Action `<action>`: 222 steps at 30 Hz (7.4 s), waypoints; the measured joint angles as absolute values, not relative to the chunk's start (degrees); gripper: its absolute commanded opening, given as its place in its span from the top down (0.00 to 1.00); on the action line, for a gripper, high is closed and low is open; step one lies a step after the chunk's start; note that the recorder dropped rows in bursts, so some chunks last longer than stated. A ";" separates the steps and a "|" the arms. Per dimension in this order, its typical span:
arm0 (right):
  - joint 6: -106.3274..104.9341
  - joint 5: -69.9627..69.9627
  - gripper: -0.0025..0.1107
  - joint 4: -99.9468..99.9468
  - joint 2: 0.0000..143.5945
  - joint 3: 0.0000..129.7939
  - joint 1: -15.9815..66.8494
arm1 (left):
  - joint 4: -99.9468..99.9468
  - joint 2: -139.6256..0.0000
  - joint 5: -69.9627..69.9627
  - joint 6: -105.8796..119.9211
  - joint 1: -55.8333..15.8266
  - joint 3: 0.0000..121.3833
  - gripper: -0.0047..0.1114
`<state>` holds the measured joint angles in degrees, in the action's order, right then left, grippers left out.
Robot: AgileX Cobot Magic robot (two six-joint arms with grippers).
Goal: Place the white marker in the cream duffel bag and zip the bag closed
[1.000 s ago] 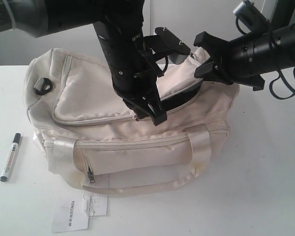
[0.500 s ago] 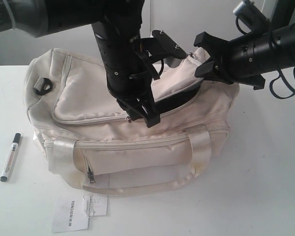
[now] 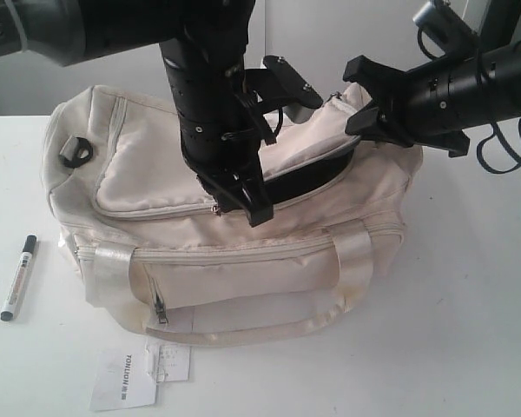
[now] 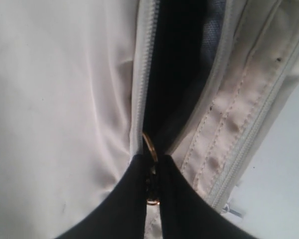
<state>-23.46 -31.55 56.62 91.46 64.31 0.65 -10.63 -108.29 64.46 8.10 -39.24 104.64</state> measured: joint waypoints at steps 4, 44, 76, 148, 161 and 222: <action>-23.46 -31.18 0.98 56.62 91.46 64.31 0.65 | -11.66 -108.29 64.46 8.10 -39.24 104.64 0.96; -23.61 -30.73 0.98 51.67 91.46 64.31 0.65 | -13.71 -106.37 64.54 9.00 -39.24 104.64 0.96; -29.08 -38.82 0.49 43.28 83.87 68.45 0.54 | -14.25 -102.52 64.60 9.13 -39.24 104.64 0.96; -109.47 -42.78 0.98 39.40 93.05 68.70 9.10 | -7.92 -102.36 64.69 15.25 -38.71 104.25 0.96; -109.33 -47.23 0.98 38.20 88.38 68.70 8.37 | -10.15 -102.36 64.69 14.76 -38.71 104.34 0.96; -113.52 -44.94 0.98 44.55 94.54 68.70 4.30 | -12.80 -102.36 64.69 14.04 -36.95 104.37 0.96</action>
<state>-113.52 -44.94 44.55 94.54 68.70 4.30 -12.80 -102.36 64.69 14.04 -36.95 104.37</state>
